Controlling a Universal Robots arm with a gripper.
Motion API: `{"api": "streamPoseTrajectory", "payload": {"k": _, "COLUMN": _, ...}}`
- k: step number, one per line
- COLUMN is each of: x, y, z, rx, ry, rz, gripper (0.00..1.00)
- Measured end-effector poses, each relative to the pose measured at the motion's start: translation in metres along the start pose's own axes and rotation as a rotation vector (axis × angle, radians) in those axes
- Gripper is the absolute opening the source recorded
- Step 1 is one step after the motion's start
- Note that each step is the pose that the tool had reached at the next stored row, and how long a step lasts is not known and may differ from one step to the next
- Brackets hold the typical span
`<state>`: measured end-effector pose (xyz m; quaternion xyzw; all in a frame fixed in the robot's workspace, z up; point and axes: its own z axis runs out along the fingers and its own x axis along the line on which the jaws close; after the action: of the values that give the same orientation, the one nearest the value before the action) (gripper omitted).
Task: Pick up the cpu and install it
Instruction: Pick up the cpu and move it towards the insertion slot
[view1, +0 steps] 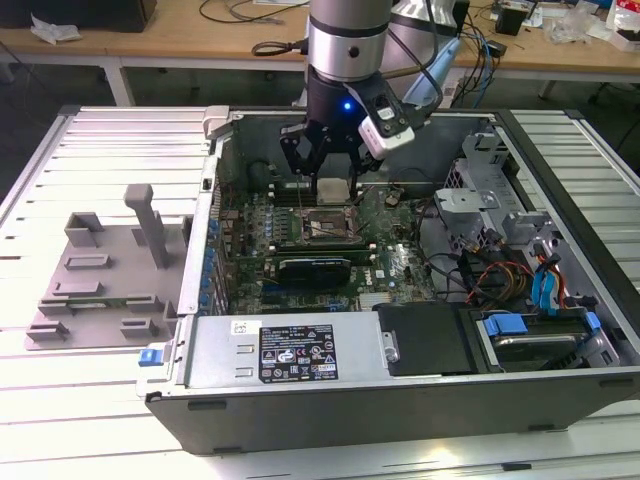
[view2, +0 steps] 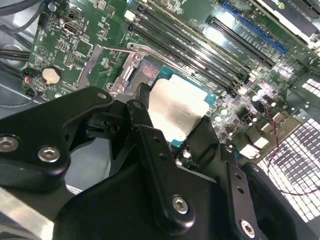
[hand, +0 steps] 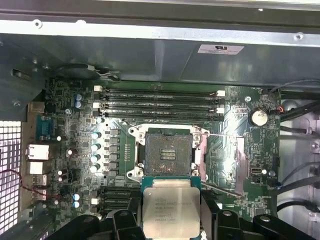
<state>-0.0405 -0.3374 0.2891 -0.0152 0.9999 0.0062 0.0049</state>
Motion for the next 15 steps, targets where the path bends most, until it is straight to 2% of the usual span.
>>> {"api": "streamPoseTrajectory", "payload": {"k": 2, "x": -0.0001, "y": 0.0024, "z": 0.002, "rx": -0.0001, "ry": -0.0001, "rz": 0.0, "gripper": 0.55}}
{"api": "streamPoseTrajectory", "payload": {"k": 7, "x": -0.0016, "y": 0.0111, "z": 0.0129, "rx": -0.0001, "ry": -0.0001, "rz": 0.0, "gripper": 0.55}}
{"api": "streamPoseTrajectory", "payload": {"k": 15, "x": -0.0022, "y": 0.0124, "z": 0.0131, "rx": -0.0001, "ry": -0.0002, "rz": 0.0, "gripper": 0.55}}
